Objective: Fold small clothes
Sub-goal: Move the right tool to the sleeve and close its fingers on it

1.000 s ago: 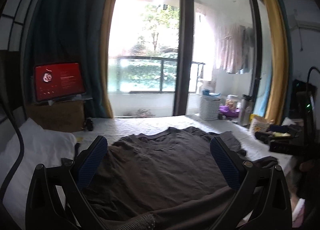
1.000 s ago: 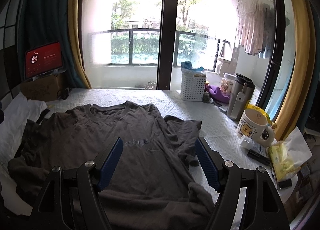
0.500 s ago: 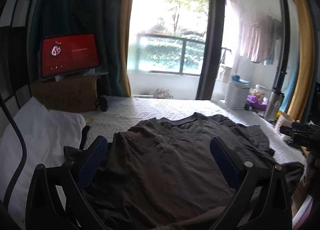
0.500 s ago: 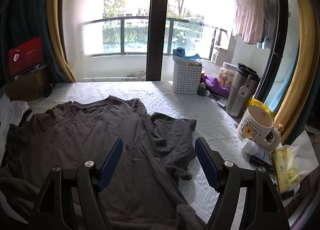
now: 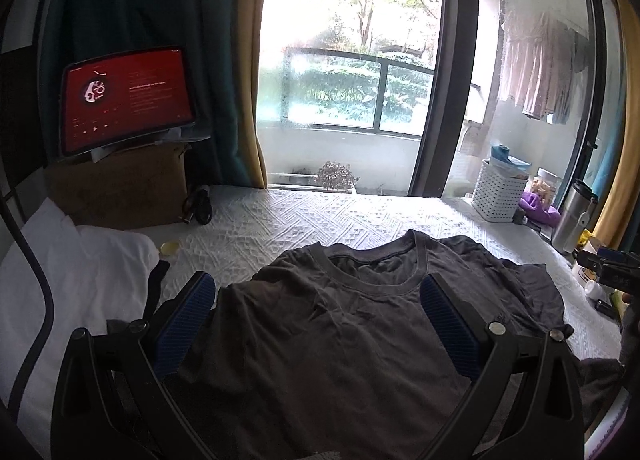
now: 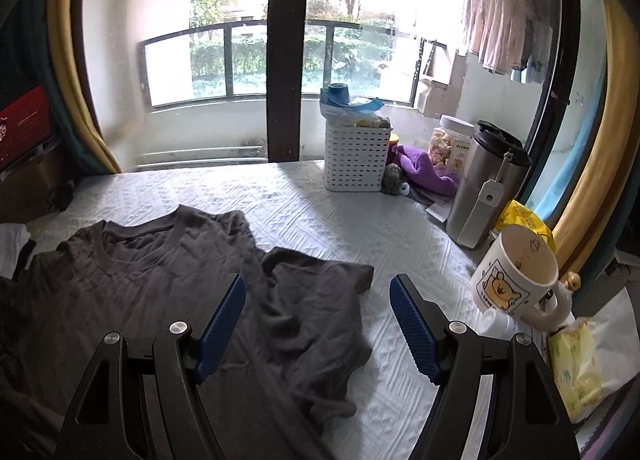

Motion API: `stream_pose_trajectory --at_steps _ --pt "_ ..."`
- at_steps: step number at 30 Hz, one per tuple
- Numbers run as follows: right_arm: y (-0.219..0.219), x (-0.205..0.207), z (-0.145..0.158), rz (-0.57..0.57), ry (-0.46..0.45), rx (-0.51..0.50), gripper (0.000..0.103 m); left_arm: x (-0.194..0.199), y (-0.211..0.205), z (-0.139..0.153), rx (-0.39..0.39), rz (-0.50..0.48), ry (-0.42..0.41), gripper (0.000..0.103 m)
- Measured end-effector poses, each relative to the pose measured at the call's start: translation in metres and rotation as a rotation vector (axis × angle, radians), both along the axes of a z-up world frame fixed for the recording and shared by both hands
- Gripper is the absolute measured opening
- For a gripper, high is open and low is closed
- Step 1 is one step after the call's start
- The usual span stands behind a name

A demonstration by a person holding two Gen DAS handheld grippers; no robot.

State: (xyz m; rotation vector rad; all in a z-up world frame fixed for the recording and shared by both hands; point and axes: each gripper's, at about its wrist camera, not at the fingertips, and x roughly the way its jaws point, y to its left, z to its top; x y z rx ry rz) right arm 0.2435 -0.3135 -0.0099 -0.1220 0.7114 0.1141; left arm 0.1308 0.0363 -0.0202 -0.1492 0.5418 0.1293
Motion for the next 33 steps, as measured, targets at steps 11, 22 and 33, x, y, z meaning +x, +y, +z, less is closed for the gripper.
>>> stream_pose_trajectory --at_steps 11,22,33 --pt "-0.019 0.049 -0.018 -0.008 0.04 -0.01 0.077 0.034 -0.005 -0.006 0.017 0.012 0.057 0.101" --pt "-0.041 0.097 -0.054 -0.02 0.111 -0.009 0.077 0.063 -0.012 -0.02 0.033 0.014 0.132 0.101" --pt "-0.048 0.119 -0.086 0.023 0.195 0.052 0.076 0.078 -0.011 -0.035 0.043 0.035 0.19 0.101"
